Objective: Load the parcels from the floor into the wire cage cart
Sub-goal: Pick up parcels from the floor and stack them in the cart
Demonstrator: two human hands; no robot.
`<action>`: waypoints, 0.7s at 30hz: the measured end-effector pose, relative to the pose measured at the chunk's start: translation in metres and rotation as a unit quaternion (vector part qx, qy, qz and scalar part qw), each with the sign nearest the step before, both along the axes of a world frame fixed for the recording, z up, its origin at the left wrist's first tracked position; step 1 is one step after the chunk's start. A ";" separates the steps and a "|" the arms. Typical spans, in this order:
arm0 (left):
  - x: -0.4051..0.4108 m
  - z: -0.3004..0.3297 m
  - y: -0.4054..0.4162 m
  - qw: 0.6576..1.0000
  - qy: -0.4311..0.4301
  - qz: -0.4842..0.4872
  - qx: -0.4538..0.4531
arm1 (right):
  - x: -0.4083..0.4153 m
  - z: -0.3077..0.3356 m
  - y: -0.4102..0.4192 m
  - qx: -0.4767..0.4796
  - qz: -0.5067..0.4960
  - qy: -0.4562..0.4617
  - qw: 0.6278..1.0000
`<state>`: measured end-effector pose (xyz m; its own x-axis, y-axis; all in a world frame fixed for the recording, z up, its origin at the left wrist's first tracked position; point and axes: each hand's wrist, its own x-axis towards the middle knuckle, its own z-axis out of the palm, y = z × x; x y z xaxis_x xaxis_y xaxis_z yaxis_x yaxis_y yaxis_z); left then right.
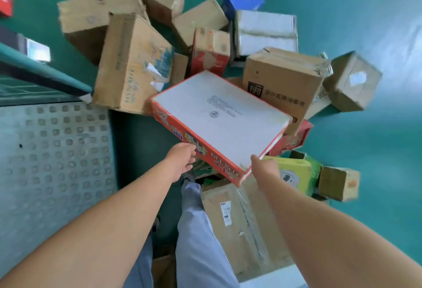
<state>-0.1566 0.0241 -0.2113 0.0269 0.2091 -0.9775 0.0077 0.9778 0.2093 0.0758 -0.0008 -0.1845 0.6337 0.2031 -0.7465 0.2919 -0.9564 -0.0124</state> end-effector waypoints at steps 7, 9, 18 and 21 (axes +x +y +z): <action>0.038 -0.019 0.006 0.997 0.021 -0.066 -0.019 | 0.000 -0.033 -0.021 -0.075 -0.054 0.109 0.990; 0.038 -0.020 0.006 0.997 0.024 -0.074 -0.022 | -0.004 -0.040 -0.025 -0.065 -0.044 0.114 0.990; -0.009 0.006 0.004 0.997 0.058 -0.056 -0.018 | -0.013 -0.006 -0.004 0.084 0.005 0.113 0.990; -0.032 0.041 0.007 0.997 0.069 -0.039 -0.001 | -0.023 0.035 0.027 0.116 0.042 0.109 0.986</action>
